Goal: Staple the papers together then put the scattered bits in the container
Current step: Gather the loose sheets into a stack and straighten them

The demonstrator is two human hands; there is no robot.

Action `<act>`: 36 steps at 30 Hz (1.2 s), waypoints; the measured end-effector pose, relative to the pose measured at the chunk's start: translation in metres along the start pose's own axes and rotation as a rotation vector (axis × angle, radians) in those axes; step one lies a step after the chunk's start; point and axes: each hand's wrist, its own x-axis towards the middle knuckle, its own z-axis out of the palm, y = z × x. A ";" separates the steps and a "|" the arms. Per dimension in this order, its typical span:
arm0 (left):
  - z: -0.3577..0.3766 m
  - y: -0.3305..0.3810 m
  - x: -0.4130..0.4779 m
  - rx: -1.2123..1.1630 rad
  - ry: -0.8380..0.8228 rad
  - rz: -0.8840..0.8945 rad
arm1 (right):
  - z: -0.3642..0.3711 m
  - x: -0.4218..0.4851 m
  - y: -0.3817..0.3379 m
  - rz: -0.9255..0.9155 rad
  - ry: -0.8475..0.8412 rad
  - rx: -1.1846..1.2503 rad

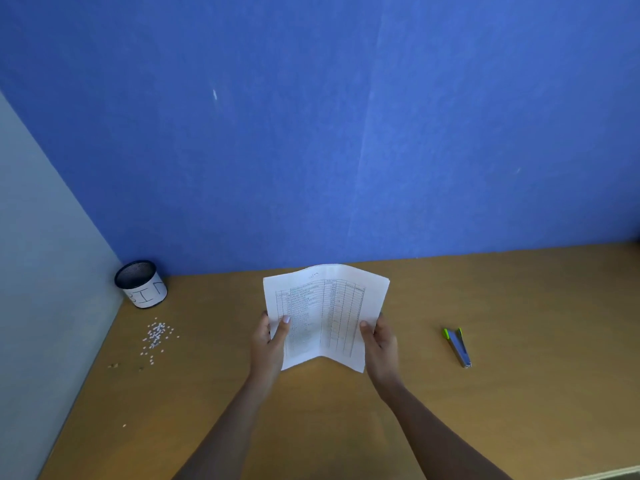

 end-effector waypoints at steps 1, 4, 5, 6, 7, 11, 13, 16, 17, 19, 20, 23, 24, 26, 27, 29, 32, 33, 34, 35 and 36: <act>0.000 -0.002 -0.001 0.013 -0.003 0.001 | 0.000 -0.001 0.002 -0.001 -0.004 -0.011; 0.002 -0.004 -0.006 0.031 0.013 0.025 | -0.001 -0.003 0.005 -0.014 -0.013 -0.020; 0.002 -0.004 -0.006 0.025 0.034 0.039 | -0.001 -0.002 0.004 -0.013 -0.007 -0.006; 0.002 -0.004 -0.006 0.016 0.051 0.053 | -0.001 -0.001 0.003 -0.011 -0.002 0.002; 0.002 -0.004 -0.005 0.008 0.058 0.063 | 0.000 -0.001 0.004 -0.011 -0.002 0.009; 0.002 -0.012 -0.006 0.011 0.067 0.055 | 0.001 -0.003 0.010 0.005 -0.019 -0.014; 0.003 -0.013 -0.008 0.008 0.075 0.056 | -0.001 -0.004 0.011 0.006 -0.016 -0.012; 0.003 -0.013 -0.012 -0.006 0.068 0.060 | -0.003 -0.002 0.012 0.018 -0.001 -0.019; 0.003 -0.014 -0.012 -0.003 0.063 0.057 | -0.003 -0.002 0.014 0.030 -0.006 -0.018; 0.003 -0.017 -0.012 0.013 0.053 0.051 | -0.003 -0.004 0.018 0.039 -0.012 -0.013; 0.003 -0.018 -0.013 0.027 0.053 0.053 | -0.003 -0.004 0.018 0.037 -0.011 -0.011; 0.001 -0.016 -0.012 0.077 0.048 0.082 | -0.005 -0.004 0.016 0.018 -0.004 -0.007; 0.000 -0.014 -0.011 0.095 0.043 0.095 | -0.006 -0.003 0.016 0.023 0.000 -0.013; -0.001 -0.011 -0.007 0.134 0.023 0.124 | -0.009 0.000 0.019 0.040 0.010 -0.045; -0.001 -0.008 -0.006 0.154 0.009 0.137 | -0.011 0.002 0.021 0.050 0.020 -0.065; 0.002 -0.003 -0.004 0.179 -0.009 0.158 | -0.015 0.004 0.024 0.083 0.050 -0.096; 0.006 0.004 -0.002 0.188 -0.010 0.178 | -0.022 0.010 0.024 0.105 0.070 -0.115; 0.008 0.005 -0.001 0.186 -0.002 0.181 | -0.024 0.012 0.024 0.101 0.062 -0.113; 0.010 0.007 0.001 0.183 0.007 0.177 | -0.026 0.014 0.024 0.093 0.046 -0.114; 0.011 0.006 0.003 0.178 0.012 0.175 | -0.028 0.016 0.025 0.083 0.025 -0.111; 0.013 0.007 0.005 0.177 0.010 0.170 | -0.030 0.018 0.025 0.074 0.001 -0.117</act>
